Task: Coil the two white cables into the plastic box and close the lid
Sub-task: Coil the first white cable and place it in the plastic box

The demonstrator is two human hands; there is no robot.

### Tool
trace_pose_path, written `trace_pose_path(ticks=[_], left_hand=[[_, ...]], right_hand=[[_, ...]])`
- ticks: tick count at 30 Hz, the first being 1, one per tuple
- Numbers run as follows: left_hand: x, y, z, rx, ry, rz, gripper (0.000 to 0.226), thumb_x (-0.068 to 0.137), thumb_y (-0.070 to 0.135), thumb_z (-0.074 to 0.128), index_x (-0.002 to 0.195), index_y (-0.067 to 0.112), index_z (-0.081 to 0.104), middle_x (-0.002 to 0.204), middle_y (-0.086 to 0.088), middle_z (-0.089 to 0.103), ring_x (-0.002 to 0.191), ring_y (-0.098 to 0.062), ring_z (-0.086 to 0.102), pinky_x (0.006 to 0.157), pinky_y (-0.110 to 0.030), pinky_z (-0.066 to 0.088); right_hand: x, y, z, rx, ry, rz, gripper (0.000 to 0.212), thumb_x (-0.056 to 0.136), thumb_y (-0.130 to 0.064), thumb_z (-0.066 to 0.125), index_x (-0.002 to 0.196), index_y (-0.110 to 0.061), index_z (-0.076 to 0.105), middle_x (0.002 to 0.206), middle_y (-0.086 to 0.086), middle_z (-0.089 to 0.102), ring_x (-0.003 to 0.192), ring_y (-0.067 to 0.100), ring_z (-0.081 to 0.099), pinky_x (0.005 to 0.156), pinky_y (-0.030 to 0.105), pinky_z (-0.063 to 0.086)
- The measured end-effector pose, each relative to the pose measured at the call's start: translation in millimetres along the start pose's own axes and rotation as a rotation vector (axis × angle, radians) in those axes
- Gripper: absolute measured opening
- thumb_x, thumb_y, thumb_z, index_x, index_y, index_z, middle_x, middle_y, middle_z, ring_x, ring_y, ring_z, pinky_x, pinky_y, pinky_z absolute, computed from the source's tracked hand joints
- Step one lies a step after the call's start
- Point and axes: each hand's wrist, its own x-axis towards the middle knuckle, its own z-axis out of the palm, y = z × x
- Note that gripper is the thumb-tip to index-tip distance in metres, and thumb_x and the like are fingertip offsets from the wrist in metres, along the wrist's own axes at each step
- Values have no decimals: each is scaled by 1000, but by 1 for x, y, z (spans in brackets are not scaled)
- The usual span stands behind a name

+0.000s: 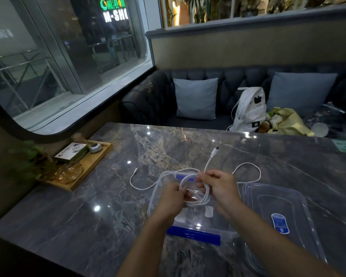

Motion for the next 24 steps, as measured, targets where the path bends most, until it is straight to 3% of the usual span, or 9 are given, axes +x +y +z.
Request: trace_pose_path(ticks=[6,9,11,14,17,20,22,24], left_hand=[[5,-4,-3,-619,-276,-163,37,95,1,35,76,-5,65,84,-20,73,79,-24,70,71,-31,58],[8,-9,0,-754,-315,-154,26,90,-10,36,92,-11,62,90,-22,72,82,-26,72,72,-30,60],[11,-14,5,-742,-278,-129,27,87,-15,37,88,-7,62,82,-19,73,77,-24,72,69,-29,60],[14,-16,12,-442,-114,-29,14,86,-10,47,89,-6,61,87,-20,72,81,-28,71,76,-36,59],[13,-16,15,94,109,208,2,85,4,59,86,3,58,87,-17,69,79,-27,69,74,-43,58],[6,-17,20,536,276,472,7,86,15,60,91,14,57,88,-5,65,79,-22,62,67,-39,52],[6,-22,22,697,358,710,10,82,13,60,91,9,62,81,-8,66,70,-25,62,56,-37,49],[7,-23,24,667,386,746,9,85,13,59,81,6,62,72,-11,66,61,-25,61,53,-34,44]], right_hand=[[8,0,-11,29,-17,179,11,82,-2,62,72,1,63,55,11,66,39,13,61,37,19,48],[11,-5,-13,35,-46,194,12,82,0,62,69,1,62,56,14,63,37,13,59,36,18,47],[12,-8,-13,13,-57,172,13,81,3,62,68,2,60,58,17,60,35,13,58,35,19,48],[13,-9,-11,-46,-57,118,16,83,5,59,67,1,57,60,18,57,32,9,55,34,17,46],[14,-8,-13,-104,-52,75,19,83,4,59,64,0,57,60,17,57,31,7,53,33,15,44],[14,-6,-17,-155,-49,48,21,82,2,61,62,-2,59,59,16,58,33,8,53,34,16,44],[15,-6,-20,-170,-49,29,20,82,1,63,62,-2,60,59,16,59,34,9,54,35,18,44],[17,-7,-22,-157,-36,9,20,81,0,64,61,-1,60,57,15,59,34,9,54,36,18,44]])
